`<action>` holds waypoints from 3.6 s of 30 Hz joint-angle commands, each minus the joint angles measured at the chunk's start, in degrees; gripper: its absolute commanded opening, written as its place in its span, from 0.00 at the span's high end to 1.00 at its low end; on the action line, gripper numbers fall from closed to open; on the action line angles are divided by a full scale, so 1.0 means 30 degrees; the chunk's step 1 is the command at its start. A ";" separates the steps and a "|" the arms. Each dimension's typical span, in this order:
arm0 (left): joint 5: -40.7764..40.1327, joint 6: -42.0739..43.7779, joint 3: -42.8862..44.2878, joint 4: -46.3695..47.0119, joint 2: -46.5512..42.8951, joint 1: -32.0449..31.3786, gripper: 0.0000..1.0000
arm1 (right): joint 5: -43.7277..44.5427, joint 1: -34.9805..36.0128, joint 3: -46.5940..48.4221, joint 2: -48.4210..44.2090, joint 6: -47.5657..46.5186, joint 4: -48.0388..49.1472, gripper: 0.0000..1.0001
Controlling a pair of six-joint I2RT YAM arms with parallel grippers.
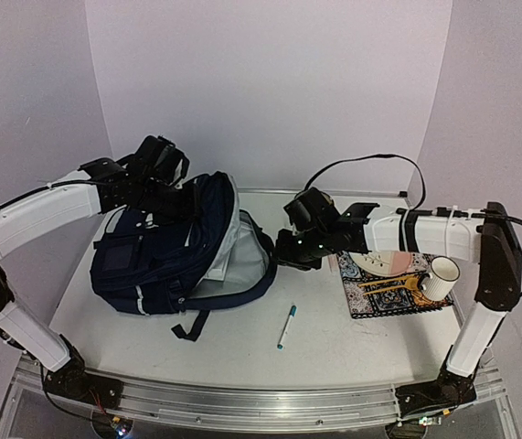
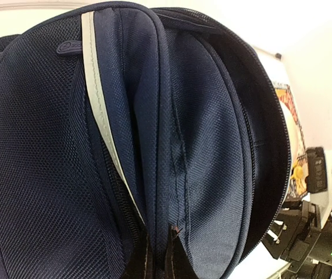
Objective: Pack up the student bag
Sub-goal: Adjust the student bag at the center of the board, then pick up the largest pocket of the bag from the student bag.
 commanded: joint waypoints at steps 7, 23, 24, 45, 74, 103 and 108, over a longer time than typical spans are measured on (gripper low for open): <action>-0.0995 0.0033 0.0501 0.1314 -0.0758 0.0189 1.00 | -0.3922 0.0567 -0.0180 -0.1198 -0.2809 0.4545 0.63; 0.1510 -0.0511 -0.0032 0.1541 0.0828 0.0187 1.00 | 0.1054 0.3248 -0.1222 -0.0677 -0.3426 0.6994 0.53; 0.1586 -0.0547 -0.0215 0.1543 0.0834 0.0188 1.00 | 0.1497 0.3248 -0.1078 -0.0723 -0.3288 0.6729 0.53; 0.3874 -0.1390 0.0979 0.3173 0.3043 0.0189 1.00 | -0.0285 0.5838 -0.0948 0.3442 -0.5417 1.0994 0.53; 0.6588 -0.4443 0.1002 0.5660 0.1141 0.0189 1.00 | 0.5753 0.7289 -0.1013 0.7988 -0.5927 1.4645 0.63; 0.7245 -0.5004 0.0051 0.5699 0.0830 0.0189 1.00 | 0.8770 0.7259 0.1588 1.0142 -0.8376 1.6186 0.77; 0.7113 -0.4934 -0.0072 0.5705 0.0785 0.0190 1.00 | 0.8295 0.7259 0.1720 1.0059 -0.8734 1.6219 0.95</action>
